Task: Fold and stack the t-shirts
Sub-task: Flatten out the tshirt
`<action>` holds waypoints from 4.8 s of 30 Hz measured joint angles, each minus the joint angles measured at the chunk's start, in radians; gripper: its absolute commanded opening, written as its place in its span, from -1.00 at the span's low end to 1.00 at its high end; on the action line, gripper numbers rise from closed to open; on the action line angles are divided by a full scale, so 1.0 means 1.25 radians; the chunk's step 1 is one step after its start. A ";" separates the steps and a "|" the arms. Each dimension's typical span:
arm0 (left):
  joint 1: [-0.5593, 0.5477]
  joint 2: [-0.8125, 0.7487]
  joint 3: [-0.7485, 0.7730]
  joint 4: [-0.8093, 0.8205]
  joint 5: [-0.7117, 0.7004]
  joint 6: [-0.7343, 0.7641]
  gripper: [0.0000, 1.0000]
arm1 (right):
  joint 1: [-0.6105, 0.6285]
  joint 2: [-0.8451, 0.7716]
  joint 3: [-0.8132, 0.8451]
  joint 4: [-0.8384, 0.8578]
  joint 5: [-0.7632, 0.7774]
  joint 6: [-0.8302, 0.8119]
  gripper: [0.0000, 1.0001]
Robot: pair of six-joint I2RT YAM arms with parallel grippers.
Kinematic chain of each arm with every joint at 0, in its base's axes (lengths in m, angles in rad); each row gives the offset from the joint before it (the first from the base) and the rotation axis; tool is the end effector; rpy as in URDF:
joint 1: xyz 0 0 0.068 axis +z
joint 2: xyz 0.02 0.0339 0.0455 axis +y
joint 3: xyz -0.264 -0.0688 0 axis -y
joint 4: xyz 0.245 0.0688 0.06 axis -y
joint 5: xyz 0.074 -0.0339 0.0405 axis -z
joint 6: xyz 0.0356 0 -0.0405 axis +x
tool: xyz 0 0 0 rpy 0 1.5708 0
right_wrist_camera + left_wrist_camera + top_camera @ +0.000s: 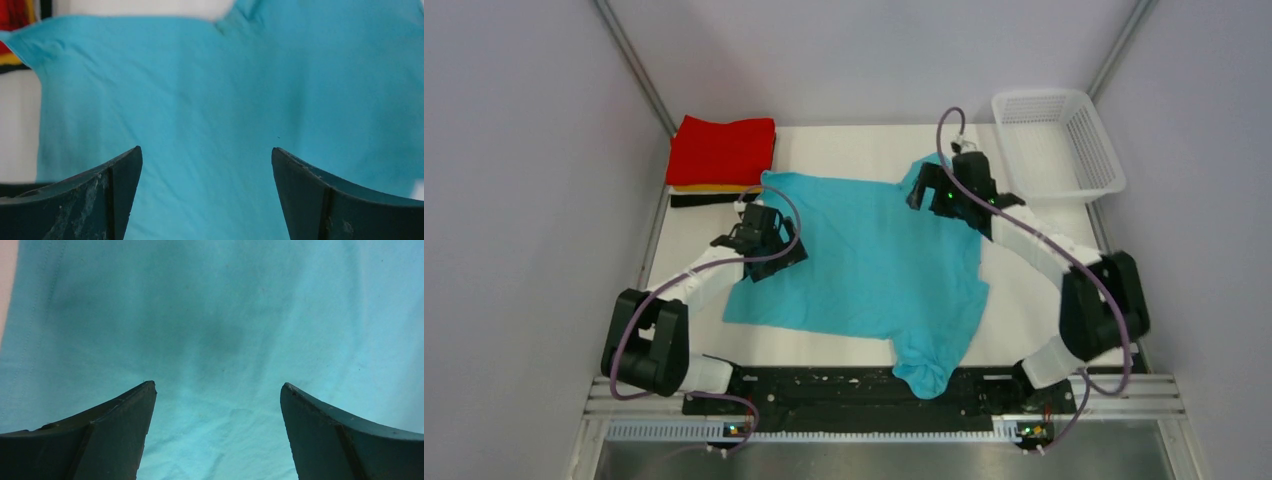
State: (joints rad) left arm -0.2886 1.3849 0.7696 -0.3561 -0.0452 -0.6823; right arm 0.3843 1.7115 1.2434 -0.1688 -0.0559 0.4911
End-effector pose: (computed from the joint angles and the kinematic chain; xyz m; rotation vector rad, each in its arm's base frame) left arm 0.2571 -0.0747 0.1901 -0.5208 2.5194 -0.3195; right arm 0.3616 0.1484 0.2527 0.0889 2.2597 0.5404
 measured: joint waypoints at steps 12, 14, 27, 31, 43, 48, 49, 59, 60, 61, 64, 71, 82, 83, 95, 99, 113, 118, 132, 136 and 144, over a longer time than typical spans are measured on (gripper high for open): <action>0.000 0.031 -0.029 0.027 0.024 0.000 0.97 | 0.045 -0.476 -0.482 -0.263 0.270 0.150 0.93; 0.000 0.031 -0.033 0.029 0.024 0.000 0.98 | 0.044 -0.515 -0.486 -0.306 0.313 0.182 0.82; 0.000 0.032 -0.034 0.033 0.023 -0.002 0.97 | 0.005 -0.528 -0.609 -0.294 0.284 0.245 -0.98; 0.000 0.032 -0.034 0.033 0.021 -0.003 0.97 | 0.028 -0.498 -0.594 -0.295 0.297 0.244 -1.00; -0.001 0.050 -0.020 0.030 0.013 -0.003 0.98 | 0.228 -0.162 -0.312 -0.386 0.419 0.252 -0.90; -0.002 0.059 -0.011 0.027 0.000 -0.003 0.98 | 0.229 -0.107 -0.298 -0.408 0.449 0.272 -0.61; -0.002 0.061 -0.009 0.027 -0.001 -0.003 0.97 | 0.229 -0.107 -0.298 -0.411 0.451 0.275 -0.50; -0.002 0.081 0.010 0.021 -0.011 -0.003 0.97 | 0.213 -0.278 -0.376 -0.396 0.442 0.211 0.96; -0.002 0.081 0.011 0.021 -0.012 -0.003 0.97 | 0.210 -0.320 -0.380 -0.390 0.439 0.203 0.97; -0.002 0.082 0.011 0.021 -0.013 -0.003 0.97 | 0.202 -0.354 -0.383 -0.380 0.435 0.196 0.97; -0.002 0.083 0.013 0.021 -0.014 -0.003 0.98 | 0.128 -0.452 -0.387 -0.346 0.406 0.185 0.97; -0.002 0.095 0.024 0.013 -0.022 -0.003 0.97 | -0.133 -0.463 -0.410 -0.264 0.354 0.159 0.55; -0.002 0.104 0.035 0.004 -0.030 -0.003 0.97 | -0.164 -0.223 -0.414 -0.027 0.171 0.132 -0.15; -0.002 0.105 0.035 0.004 -0.031 -0.003 0.97 | -0.164 -0.210 -0.414 -0.015 0.163 0.132 -0.29; -0.002 0.121 0.052 -0.008 -0.040 -0.003 0.97 | -0.006 -0.085 -0.259 -0.060 0.255 0.110 -0.84; -0.002 0.123 0.053 -0.009 -0.041 -0.003 0.97 | 0.075 0.005 -0.140 -0.118 0.339 0.109 -0.66; -0.003 0.132 0.063 -0.016 -0.061 -0.002 0.98 | 0.098 0.092 -0.123 -0.034 0.330 0.121 0.76; -0.005 0.133 0.064 -0.017 -0.071 -0.002 0.98 | -0.014 0.001 -0.244 0.061 0.236 0.147 0.84; 0.006 0.146 0.076 -0.022 -0.084 -0.003 0.98 | -0.231 -0.162 -0.396 -0.002 0.204 0.115 0.94; 0.010 0.146 0.076 -0.022 -0.084 -0.003 0.98 | -0.285 -0.187 -0.416 -0.014 0.204 0.106 0.94; 0.012 0.146 0.076 -0.022 -0.080 -0.003 0.98 | -0.300 -0.265 -0.483 0.024 0.072 0.060 0.97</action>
State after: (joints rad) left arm -0.2741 1.5669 0.8642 -0.3836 -0.1455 -0.6865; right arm 0.0097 1.3804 0.6399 -0.1390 0.0341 0.5667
